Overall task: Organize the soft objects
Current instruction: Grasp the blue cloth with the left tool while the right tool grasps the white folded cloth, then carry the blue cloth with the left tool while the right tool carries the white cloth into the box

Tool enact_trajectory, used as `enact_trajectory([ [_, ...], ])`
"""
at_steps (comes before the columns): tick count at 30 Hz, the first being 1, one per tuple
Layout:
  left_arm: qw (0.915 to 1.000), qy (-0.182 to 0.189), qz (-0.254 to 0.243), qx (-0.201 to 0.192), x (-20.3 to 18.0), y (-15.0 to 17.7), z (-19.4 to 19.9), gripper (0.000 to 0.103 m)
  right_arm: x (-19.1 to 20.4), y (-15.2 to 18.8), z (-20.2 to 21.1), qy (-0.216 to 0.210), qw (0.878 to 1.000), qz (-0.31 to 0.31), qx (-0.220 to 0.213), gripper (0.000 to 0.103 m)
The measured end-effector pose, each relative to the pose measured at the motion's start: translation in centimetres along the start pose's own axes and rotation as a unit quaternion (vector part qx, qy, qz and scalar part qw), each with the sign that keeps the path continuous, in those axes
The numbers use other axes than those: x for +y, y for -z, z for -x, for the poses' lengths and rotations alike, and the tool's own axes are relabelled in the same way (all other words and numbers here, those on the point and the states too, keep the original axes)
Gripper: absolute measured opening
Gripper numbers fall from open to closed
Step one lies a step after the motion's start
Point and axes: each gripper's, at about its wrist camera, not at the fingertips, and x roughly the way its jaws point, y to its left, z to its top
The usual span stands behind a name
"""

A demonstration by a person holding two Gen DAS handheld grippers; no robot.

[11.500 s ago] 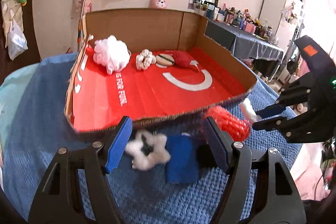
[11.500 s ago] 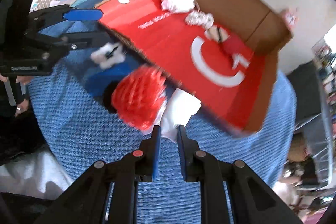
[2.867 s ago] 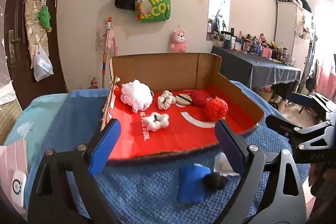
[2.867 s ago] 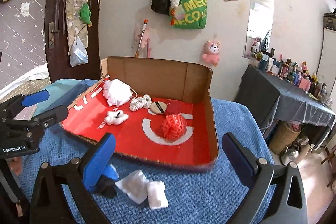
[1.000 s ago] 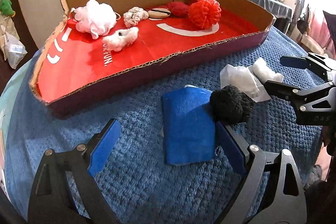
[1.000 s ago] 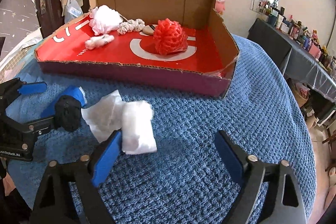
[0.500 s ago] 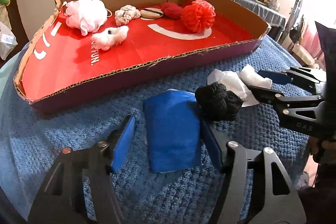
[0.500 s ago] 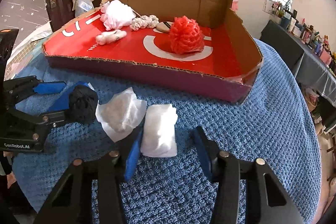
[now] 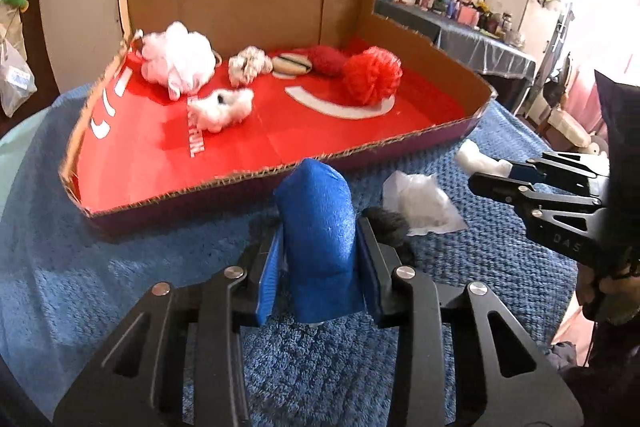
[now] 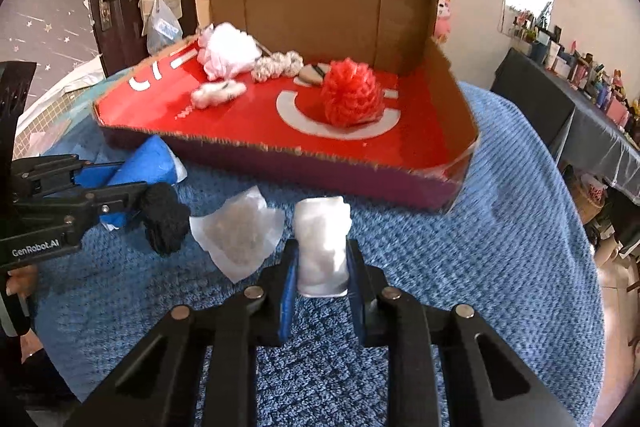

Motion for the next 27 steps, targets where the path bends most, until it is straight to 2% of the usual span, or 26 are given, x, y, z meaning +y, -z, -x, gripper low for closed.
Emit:
enact_trajectory([
  [14,0.9995,0.000,-0.014,-0.027,-0.3,-0.6,2.5,0.033,0.5,-0.9,1.2,-0.004,1.000,0.002,-0.019,0.025],
  [20,0.9988,-0.002,-0.025,-0.042,0.0,-2.2,3.4,0.033,0.7,-3.0,1.8,-0.012,0.999,0.007,-0.039,0.025],
  [27,0.9982,0.008,-0.049,-0.033,0.4,-5.1,1.4,0.033,1.3,-6.2,0.2,-0.028,0.998,0.026,-0.045,0.025],
])
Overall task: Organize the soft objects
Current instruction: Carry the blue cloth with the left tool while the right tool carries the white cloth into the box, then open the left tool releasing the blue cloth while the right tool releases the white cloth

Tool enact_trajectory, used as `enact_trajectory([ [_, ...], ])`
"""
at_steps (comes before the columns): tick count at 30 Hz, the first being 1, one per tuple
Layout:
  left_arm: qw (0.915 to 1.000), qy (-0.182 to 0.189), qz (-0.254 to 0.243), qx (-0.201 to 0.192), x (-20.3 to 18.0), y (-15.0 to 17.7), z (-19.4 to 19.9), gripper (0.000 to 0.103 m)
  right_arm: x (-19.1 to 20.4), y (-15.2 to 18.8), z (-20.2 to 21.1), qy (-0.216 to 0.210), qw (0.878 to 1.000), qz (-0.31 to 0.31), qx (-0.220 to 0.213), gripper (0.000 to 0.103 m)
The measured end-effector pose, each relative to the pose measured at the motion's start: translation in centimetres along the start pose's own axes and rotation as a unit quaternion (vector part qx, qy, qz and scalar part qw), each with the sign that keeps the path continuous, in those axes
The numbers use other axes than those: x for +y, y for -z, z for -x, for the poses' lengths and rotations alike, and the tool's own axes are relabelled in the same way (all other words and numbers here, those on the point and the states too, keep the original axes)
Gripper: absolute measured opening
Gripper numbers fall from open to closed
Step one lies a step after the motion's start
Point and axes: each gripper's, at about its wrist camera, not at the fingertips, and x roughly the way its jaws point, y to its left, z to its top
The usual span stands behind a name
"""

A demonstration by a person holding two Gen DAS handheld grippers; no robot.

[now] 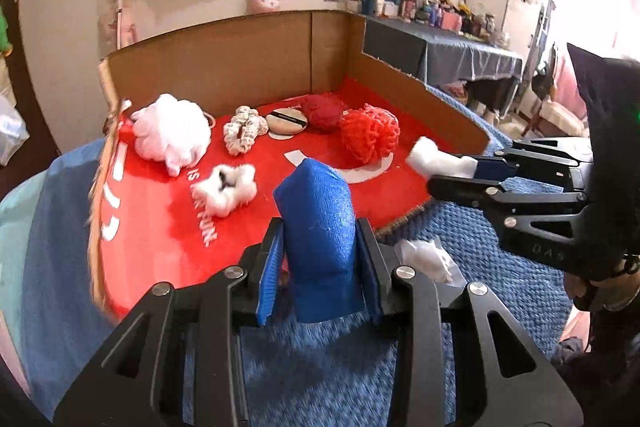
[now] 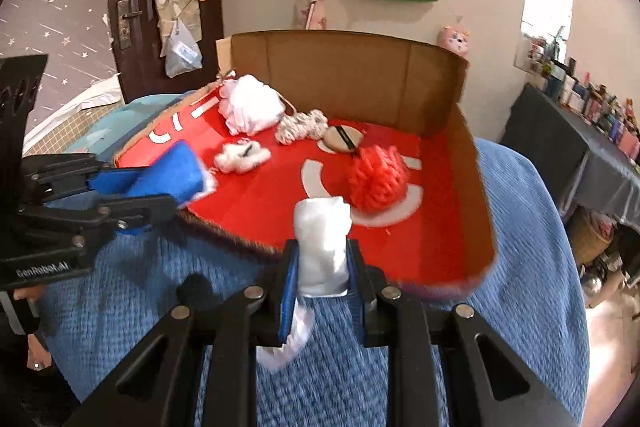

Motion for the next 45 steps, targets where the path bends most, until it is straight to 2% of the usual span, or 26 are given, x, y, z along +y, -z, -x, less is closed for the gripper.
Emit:
enact_trajectory([
  [11,0.9970,0.010,-0.046,0.061,1.3,-3.3,-6.4,0.033,-0.1,-2.9,-6.2,-0.034,0.998,0.031,0.052,0.025],
  [20,0.9934,0.013,-0.051,0.102,2.1,-3.3,-9.6,0.033,-0.6,-3.1,-9.0,-0.044,0.994,0.044,0.093,0.025],
  [28,0.9929,0.017,-0.054,0.105,2.1,-3.0,-10.2,0.035,-0.8,-3.1,-9.8,-0.052,0.992,0.045,0.108,0.025],
  [37,0.9933,0.016,-0.054,0.101,2.2,-2.9,-10.5,0.045,-1.0,-3.1,-10.0,-0.059,0.991,0.036,0.116,0.026],
  [45,0.9936,0.017,-0.045,0.102,2.6,-2.8,-10.6,0.052,-1.0,-3.0,-10.2,-0.063,0.990,0.034,0.124,0.032],
])
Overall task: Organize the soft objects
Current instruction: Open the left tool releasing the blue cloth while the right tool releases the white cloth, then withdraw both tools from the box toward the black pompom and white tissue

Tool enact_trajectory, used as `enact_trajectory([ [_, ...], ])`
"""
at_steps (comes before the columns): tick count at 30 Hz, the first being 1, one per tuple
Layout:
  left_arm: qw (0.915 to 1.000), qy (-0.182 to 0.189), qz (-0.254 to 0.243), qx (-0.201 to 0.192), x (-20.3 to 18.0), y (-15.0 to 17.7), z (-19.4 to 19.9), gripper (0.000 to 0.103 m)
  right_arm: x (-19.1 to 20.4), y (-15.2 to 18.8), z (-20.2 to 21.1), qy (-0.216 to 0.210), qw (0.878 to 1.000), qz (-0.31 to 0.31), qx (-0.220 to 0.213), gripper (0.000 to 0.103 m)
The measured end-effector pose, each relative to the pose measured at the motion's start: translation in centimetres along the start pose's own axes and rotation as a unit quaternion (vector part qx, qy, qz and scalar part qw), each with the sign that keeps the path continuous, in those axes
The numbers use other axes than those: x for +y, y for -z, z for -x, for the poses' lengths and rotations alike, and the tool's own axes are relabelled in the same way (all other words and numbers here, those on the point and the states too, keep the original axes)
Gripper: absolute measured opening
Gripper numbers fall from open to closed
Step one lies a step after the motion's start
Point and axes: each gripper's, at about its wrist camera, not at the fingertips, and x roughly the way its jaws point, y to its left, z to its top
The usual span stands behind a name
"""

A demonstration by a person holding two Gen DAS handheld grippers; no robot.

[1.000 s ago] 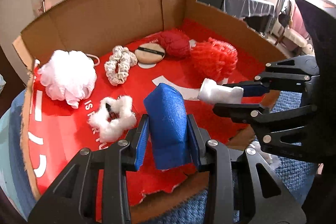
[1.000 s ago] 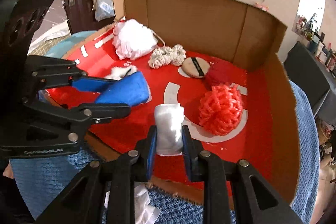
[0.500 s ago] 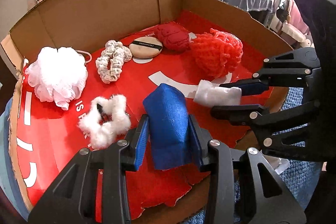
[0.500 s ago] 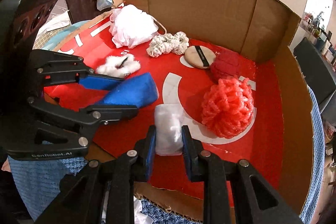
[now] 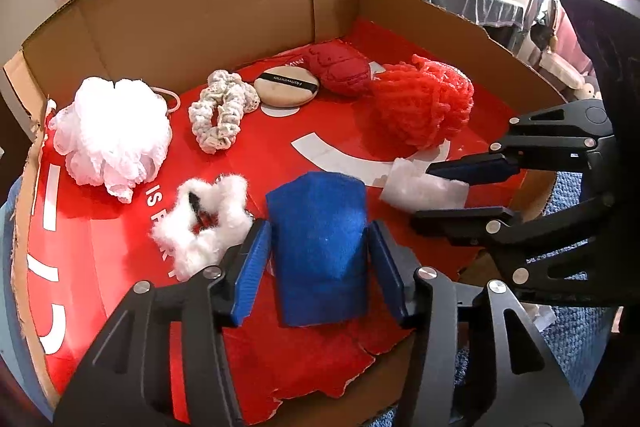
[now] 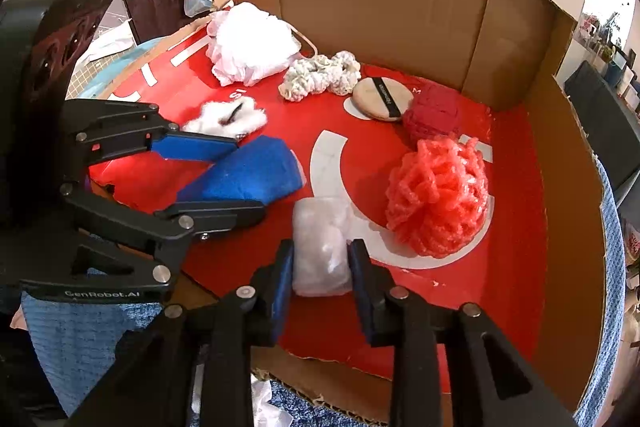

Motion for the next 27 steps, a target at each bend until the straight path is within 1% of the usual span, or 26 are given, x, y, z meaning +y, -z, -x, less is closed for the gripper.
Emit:
enact_trajectory([
  [3,1.0000,0.000,0.000,-0.002,0.0,0.1,0.2,0.059,-0.1,0.0,0.0,0.000,1.000,-0.002,0.001,0.033],
  [7,0.9999,0.000,-0.005,-0.009,-0.3,0.1,0.6,0.060,-0.1,0.1,0.2,0.000,1.000,-0.003,0.000,0.035],
  [10,0.9999,-0.002,-0.005,-0.013,-0.4,0.1,1.0,0.060,-0.1,0.1,0.6,0.003,1.000,-0.004,-0.005,0.042],
  [15,0.9997,-0.008,0.002,-0.023,-0.6,0.2,2.0,0.068,0.1,0.3,1.7,0.008,1.000,-0.006,-0.015,0.049],
  [17,0.9995,-0.006,0.006,-0.031,-0.7,0.4,2.7,0.071,0.1,0.4,2.2,0.011,1.000,-0.007,-0.020,0.054],
  [22,0.9986,-0.010,0.018,-0.049,-0.9,0.8,4.2,0.076,0.2,0.7,3.6,0.021,0.999,-0.011,-0.030,0.058],
  [26,0.9970,-0.015,0.036,-0.067,-0.8,1.2,5.7,0.078,0.4,1.2,4.7,0.029,0.999,-0.014,-0.040,0.064],
  [27,0.9963,-0.017,0.042,-0.073,-0.7,1.4,6.2,0.082,0.5,1.3,5.0,0.030,0.999,-0.015,-0.042,0.065],
])
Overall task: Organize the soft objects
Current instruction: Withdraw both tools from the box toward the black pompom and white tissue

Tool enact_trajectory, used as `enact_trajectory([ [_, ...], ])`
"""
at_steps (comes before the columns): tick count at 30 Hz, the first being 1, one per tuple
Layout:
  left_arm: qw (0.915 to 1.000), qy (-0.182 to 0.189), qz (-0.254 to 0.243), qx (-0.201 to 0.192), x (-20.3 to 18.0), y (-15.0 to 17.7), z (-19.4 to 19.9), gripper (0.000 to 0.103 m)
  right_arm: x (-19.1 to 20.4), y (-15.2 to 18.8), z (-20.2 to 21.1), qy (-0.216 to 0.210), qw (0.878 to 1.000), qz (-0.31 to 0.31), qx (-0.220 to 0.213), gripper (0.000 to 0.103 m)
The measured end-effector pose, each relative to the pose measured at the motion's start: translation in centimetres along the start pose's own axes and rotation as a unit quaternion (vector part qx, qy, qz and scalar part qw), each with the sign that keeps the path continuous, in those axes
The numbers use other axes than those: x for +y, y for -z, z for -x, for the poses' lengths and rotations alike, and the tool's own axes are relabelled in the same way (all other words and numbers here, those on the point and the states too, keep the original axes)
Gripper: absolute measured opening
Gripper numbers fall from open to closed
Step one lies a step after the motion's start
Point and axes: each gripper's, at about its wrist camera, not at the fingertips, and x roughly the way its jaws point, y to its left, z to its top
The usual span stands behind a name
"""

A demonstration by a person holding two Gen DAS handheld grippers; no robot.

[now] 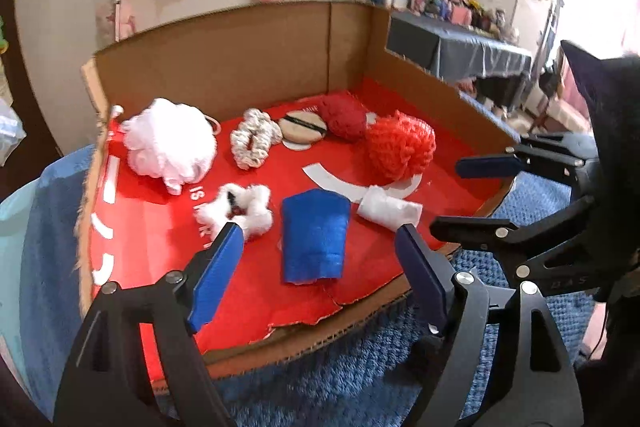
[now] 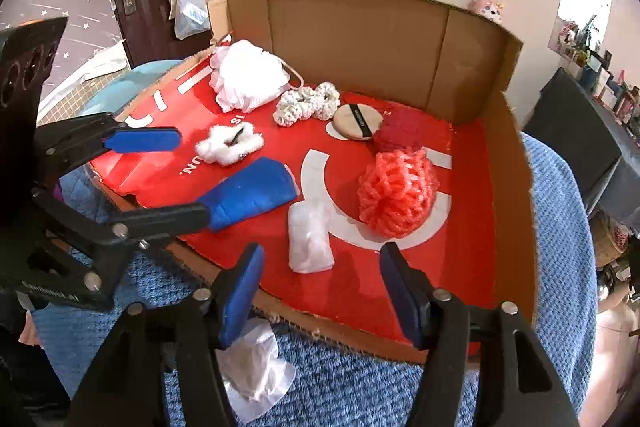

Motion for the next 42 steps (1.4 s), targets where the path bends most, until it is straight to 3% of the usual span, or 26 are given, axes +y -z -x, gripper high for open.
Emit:
enact_trajectory([
  [2,0.9998,-0.004,0.011,-0.016,0.2,0.2,1.0,0.088,0.0,0.2,0.7,0.003,1.000,-0.004,-0.007,0.066],
  [6,0.9985,-0.018,0.031,-0.041,0.4,0.8,2.5,0.088,-0.1,0.9,2.4,0.011,0.999,-0.019,-0.026,0.067],
  [13,0.9943,-0.032,0.062,-0.081,0.0,2.3,6.0,0.092,0.4,2.2,6.0,0.029,0.997,-0.033,-0.063,0.080],
  [17,0.9913,-0.042,0.069,-0.104,-0.8,3.4,7.9,0.092,0.9,3.2,8.1,0.037,0.995,-0.042,-0.087,0.093],
  [22,0.9885,-0.061,0.071,-0.119,-1.8,5.2,9.3,0.092,1.5,5.0,10.2,0.036,0.990,-0.063,-0.121,0.100],
  [29,0.9860,-0.083,0.079,-0.121,-3.2,8.1,10.0,0.093,2.0,8.1,10.9,0.049,0.983,-0.095,-0.147,0.103],
  [34,0.9862,-0.087,0.090,-0.108,-3.6,10.0,9.5,0.093,2.7,10.1,10.1,0.069,0.983,-0.100,-0.136,0.103],
  [42,0.9881,-0.083,0.101,-0.082,-3.8,11.6,8.3,0.093,2.6,12.2,8.2,0.067,0.986,-0.111,-0.109,0.103],
])
